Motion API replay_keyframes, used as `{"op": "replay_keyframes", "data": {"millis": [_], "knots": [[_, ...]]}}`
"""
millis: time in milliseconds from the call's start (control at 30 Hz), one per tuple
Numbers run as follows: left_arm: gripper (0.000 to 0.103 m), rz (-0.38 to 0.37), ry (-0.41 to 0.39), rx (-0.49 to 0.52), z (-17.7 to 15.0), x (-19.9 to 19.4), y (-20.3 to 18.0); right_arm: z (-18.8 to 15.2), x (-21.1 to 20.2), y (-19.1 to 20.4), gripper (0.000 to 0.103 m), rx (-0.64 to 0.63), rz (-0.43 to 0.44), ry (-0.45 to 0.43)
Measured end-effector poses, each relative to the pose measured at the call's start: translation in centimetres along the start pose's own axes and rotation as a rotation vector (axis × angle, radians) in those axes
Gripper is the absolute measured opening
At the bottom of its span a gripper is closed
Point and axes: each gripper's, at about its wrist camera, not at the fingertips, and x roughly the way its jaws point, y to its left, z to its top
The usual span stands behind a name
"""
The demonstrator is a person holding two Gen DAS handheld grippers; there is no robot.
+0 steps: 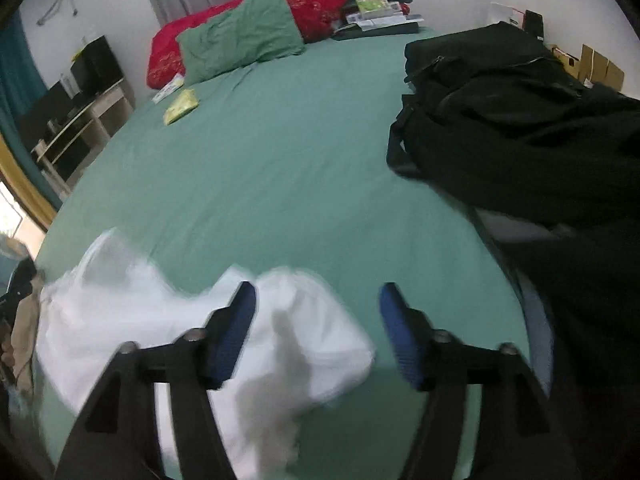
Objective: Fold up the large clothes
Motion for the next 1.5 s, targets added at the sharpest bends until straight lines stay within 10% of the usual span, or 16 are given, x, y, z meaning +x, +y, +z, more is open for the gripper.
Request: {"op": "replay_keyframes", "data": {"millis": [167, 433, 500, 600, 1233, 1500], "knots": [[0.049, -0.247, 0.169, 0.034, -4.3, 0.8, -5.1, -5.3, -1.7, -0.7, 0.067, 0.123, 0.194, 0.115], [0.048, -0.253, 0.169, -0.086, -5.6, 2.4, -5.8, -6.5, 2.4, -0.8, 0.057, 0.292, 0.430, 0.160], [0.027, -0.254, 0.150, -0.088, -5.8, 2.5, -5.9, -6.3, 2.4, -0.5, 0.017, 0.278, 0.411, 0.158], [0.004, -0.241, 0.134, -0.087, -5.7, 2.3, -5.8, -6.2, 1.0, 0.2, 0.015, 0.209, 0.337, 0.132], [0.004, -0.182, 0.129, -0.052, -3.0, 1.2, -7.0, -2.2, -3.0, 2.7, 0.001, 0.031, 0.252, -0.055], [0.004, -0.186, 0.135, -0.044, -2.0, 0.4, -7.0, 4.7, -5.5, 4.3, 0.001, -0.045, 0.260, -0.193]]}}
